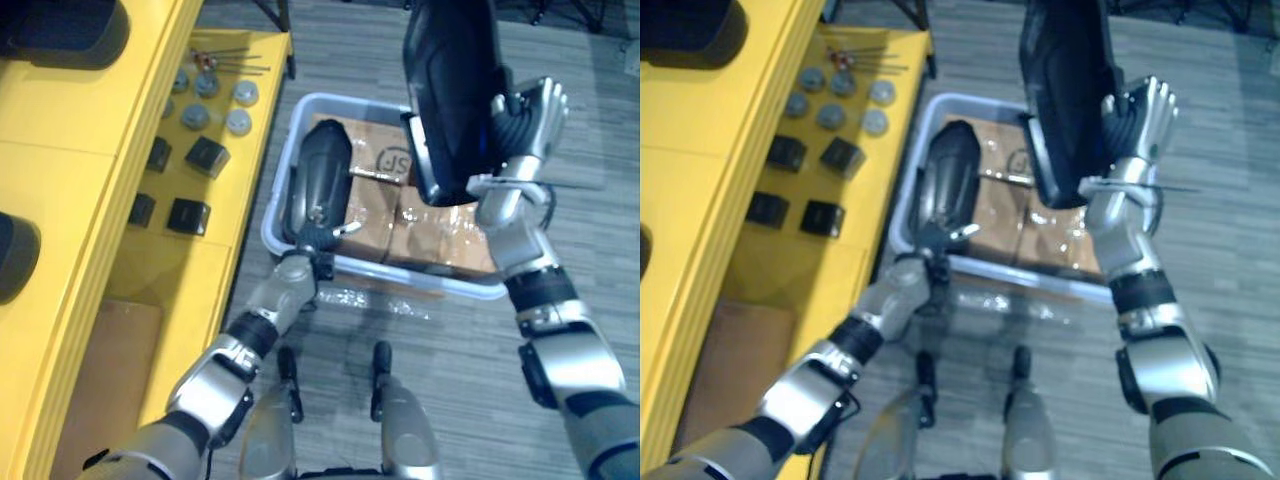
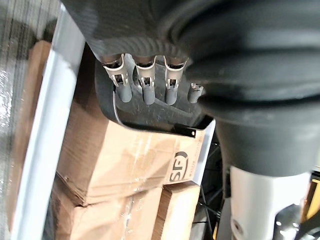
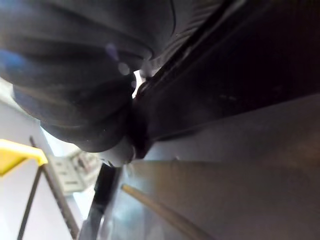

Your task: Walk over and take plastic housings, then place them on the shelf

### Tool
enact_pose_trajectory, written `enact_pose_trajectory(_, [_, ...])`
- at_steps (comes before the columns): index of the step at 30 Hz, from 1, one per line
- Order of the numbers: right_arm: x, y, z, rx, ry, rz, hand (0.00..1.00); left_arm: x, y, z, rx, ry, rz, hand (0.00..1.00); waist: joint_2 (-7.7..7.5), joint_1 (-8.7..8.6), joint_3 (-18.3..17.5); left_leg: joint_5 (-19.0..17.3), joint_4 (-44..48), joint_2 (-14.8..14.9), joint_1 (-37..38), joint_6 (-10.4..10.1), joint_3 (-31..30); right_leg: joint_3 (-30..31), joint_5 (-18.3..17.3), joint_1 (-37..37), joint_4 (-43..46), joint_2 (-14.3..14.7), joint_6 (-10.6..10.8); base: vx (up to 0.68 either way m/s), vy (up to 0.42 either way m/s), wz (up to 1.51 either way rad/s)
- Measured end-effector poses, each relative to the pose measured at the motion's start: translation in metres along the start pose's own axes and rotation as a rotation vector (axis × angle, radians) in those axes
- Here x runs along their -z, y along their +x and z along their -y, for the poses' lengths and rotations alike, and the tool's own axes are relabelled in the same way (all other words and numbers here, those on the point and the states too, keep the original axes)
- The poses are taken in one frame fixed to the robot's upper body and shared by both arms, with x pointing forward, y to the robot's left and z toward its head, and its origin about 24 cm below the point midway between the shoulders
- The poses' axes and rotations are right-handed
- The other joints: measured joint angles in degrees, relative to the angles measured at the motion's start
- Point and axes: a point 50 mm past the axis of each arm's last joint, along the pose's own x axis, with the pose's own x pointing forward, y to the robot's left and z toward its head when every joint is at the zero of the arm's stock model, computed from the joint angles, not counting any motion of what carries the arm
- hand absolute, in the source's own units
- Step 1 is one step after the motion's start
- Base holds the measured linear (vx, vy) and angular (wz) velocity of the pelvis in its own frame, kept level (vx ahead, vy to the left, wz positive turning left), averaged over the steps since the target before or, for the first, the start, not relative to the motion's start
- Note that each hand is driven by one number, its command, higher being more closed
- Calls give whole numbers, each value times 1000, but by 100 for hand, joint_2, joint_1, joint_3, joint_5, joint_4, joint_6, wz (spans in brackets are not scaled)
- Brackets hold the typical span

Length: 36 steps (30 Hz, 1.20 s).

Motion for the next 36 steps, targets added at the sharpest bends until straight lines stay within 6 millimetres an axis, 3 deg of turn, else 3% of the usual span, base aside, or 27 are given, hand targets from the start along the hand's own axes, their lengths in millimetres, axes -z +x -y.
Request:
enact_pose_trajectory(6, [-12,-9,-13,-30,7,63,100,-4,1,4,25,-88,20,0,6,6,3,-11,92,2,-93,8,-35,-6,-20,-68,67,-3,9,-3,2,1])
enact_pose_trajectory(8, [-14,-13,-17,-45,14,77,100,-5,1,7,63,-189,9,0,8,13,5,-21,147,0,-162,14,-92,-22,-45,-94,94,-2,9,-28,14,10])
enact_pose_trajectory(17, [-11,-33,-29,-100,-17,99,100,-5,0,15,184,-351,7,0,23,119,12,-67,309,-1,-297,26,-123,-28,-54,-182,162,-14,20,-3,2,1])
enact_pose_trajectory(27, [-13,-49,-38,-152,-48,154,100,-3,-4,17,152,-335,37,0,29,123,16,-71,320,-1,-273,30,-119,-24,-53,-165,173,-16,22,0,0,0])
enact_pose_trajectory(36, [-32,-57,-35,-116,18,243,100,11,-7,9,51,-254,21,0,43,138,23,-74,323,0,-270,27,-132,-36,-51,-144,167,-15,25,0,0,0])
